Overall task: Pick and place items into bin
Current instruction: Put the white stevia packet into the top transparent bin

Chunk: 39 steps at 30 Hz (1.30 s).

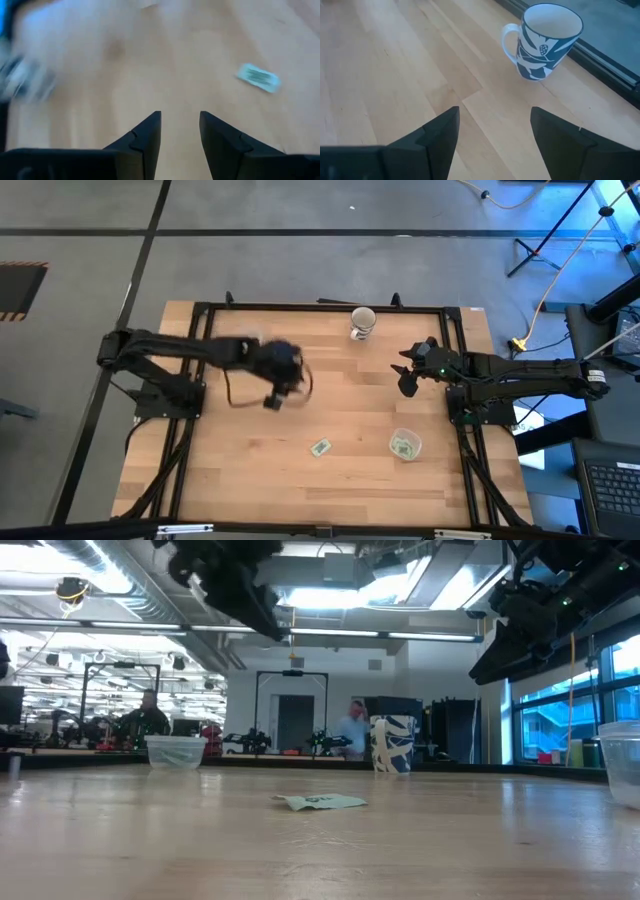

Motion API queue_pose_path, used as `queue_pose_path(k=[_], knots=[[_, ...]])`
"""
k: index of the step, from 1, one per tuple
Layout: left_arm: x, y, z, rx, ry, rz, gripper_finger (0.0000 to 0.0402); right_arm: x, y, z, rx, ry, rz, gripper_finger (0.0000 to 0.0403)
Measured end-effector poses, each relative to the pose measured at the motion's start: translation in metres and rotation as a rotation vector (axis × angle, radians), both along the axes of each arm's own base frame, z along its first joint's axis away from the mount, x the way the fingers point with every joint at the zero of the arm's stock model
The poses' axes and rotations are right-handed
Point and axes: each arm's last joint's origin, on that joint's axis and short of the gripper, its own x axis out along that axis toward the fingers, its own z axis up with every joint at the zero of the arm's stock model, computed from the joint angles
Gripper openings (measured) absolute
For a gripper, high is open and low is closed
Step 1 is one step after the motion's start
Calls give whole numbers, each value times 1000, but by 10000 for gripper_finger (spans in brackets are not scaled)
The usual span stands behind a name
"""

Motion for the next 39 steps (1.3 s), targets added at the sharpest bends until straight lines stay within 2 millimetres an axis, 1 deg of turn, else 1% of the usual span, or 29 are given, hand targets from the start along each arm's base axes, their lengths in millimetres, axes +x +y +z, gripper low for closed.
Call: queue_pose_path(k=[4, 6, 9, 12, 16, 19, 21, 26, 29, 33, 35, 39], knots=[[16, -43, -15, 115, -5, -257, 130, 0, 0, 0, 28, -19, -22, 247], [22, -61, -26, 160, 6, -339, 130, 0, 0, 0, 46, -30, -35, 247], [31, -82, -44, 236, 34, -387, 130, 0, 0, 0, 75, -48, -52, 247], [37, -98, -64, 301, 79, -400, 130, 1, 1, 0, 107, -53, -17, 247], [47, -116, -86, 322, 82, -433, 130, 1, 2, 0, 121, -54, 1, 247], [51, -127, -100, 322, 89, -459, 130, 1, 2, 0, 120, -60, 2, 247], [50, -133, -106, 323, 104, -473, 130, 1, 2, 0, 120, -60, 2, 247], [48, -144, -107, 337, 95, -453, 130, 1, 2, 0, 119, -58, 3, 247], [46, -149, -108, 400, 90, -482, 130, 1, 2, 0, 118, -58, 4, 247], [46, -153, -121, 455, 118, -551, 130, 1, 2, 0, 117, -57, 4, 247], [50, -156, -127, 461, 105, -560, 130, 1, 2, 0, 118, -55, 4, 247], [51, -163, -132, 479, 84, -577, 130, 1, 2, 0, 118, -52, 4, 247]])
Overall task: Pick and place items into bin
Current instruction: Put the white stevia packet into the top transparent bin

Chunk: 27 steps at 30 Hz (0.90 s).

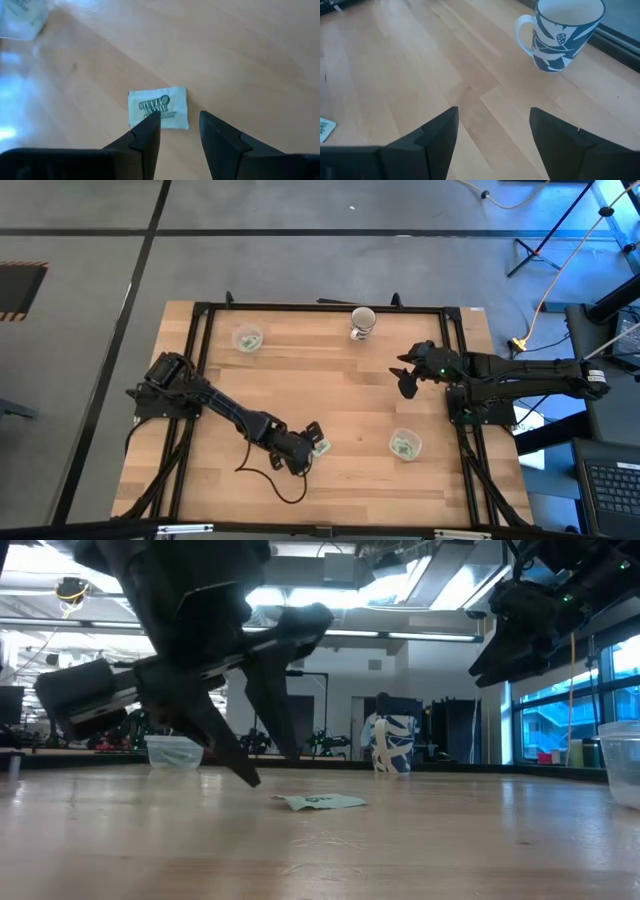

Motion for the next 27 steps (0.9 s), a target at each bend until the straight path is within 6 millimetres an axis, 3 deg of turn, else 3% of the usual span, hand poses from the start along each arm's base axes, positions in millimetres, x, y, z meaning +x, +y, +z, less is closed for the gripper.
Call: queue_pose_path(k=[7, 18, 27], knots=[[-4, -9, -1, 106, -34, -9, 130, 0, 0, 0, 0, 1, 0, 247], [-2, -23, -30, 228, -58, 23, 130, -1, 0, -1, 2, 9, 0, 247], [-1, -23, -37, 244, -50, 31, 129, -1, 0, -1, 1, 12, 1, 247]])
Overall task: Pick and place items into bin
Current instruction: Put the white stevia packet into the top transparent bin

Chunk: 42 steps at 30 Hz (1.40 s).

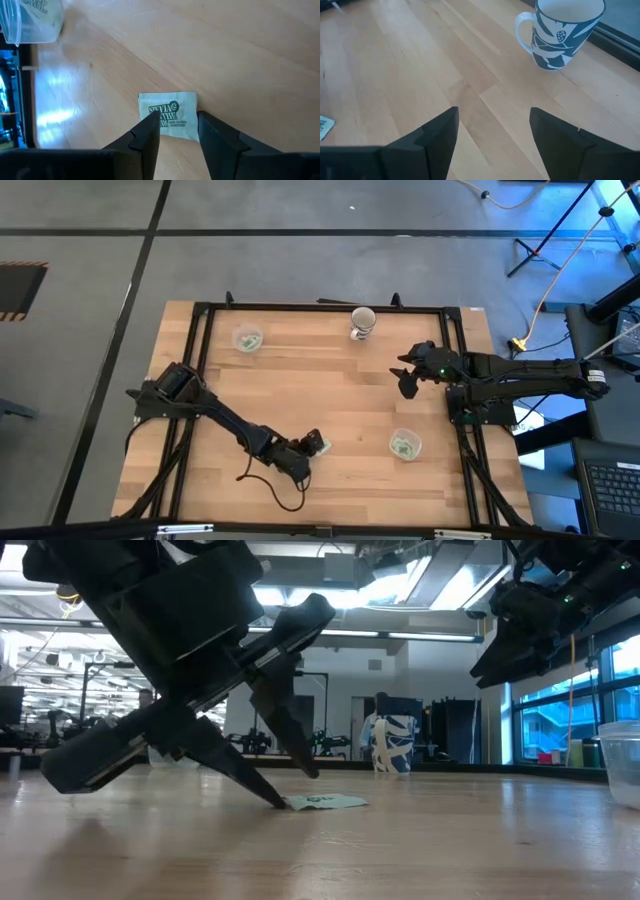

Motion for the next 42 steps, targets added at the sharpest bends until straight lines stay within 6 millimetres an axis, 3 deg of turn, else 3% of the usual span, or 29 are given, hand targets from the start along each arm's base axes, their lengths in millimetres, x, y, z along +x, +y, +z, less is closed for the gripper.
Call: queue_pose_path(k=[7, 21, 28, 32, 35, 42], knots=[[0, 0, -1, -17, 11, 3, 117, 0, 0, 0, -1, 0, 1, 247], [-1, 0, -3, -39, 19, 13, 6, 0, 0, 0, -1, 0, 1, 247], [-2, -2, 3, -31, -8, 19, 2, -1, 0, -1, 0, 12, 1, 247], [-11, 3, 21, -55, 1, 69, 2, -1, 0, -2, 2, 23, 2, 247], [-16, 12, 53, -150, -48, 174, 2, -2, 0, -3, 4, 38, 1, 247], [-41, 63, 126, -380, -136, 494, 2, -2, 0, -3, 6, 43, 1, 247]])
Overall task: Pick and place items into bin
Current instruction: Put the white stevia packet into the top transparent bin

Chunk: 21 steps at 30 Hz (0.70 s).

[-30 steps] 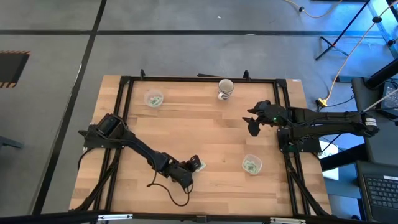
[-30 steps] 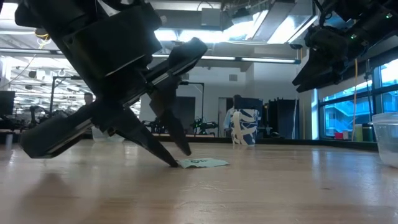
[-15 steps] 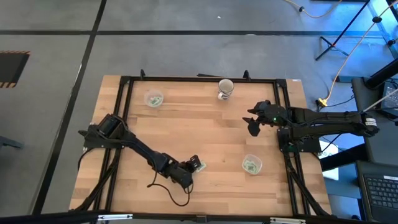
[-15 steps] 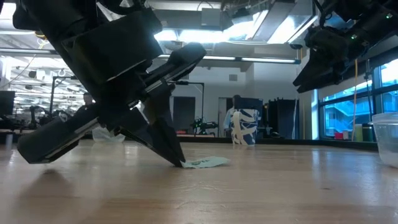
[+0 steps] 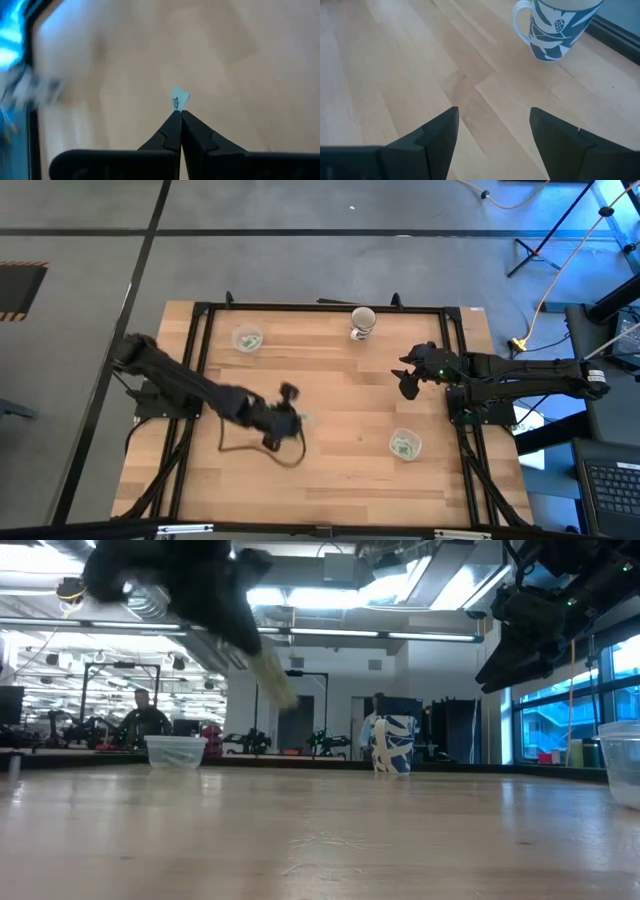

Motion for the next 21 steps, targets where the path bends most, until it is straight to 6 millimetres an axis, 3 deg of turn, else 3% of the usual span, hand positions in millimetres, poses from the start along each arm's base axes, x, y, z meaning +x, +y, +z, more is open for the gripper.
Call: queue_pose_path(k=[6, 12, 16, 21], knots=[[-46, 61, 52, -118, -62, 368, 2, 0, 0, 0, -1, 3, 1, 247], [-104, 117, 81, -96, -183, 823, 2, 0, 0, -1, 0, 8, 2, 247], [-134, 140, 78, -138, -229, 968, 2, 0, 0, -1, -1, 9, 2, 247], [-152, 158, 55, -200, -240, 1010, 2, 0, 0, -1, -3, 11, 4, 247]])
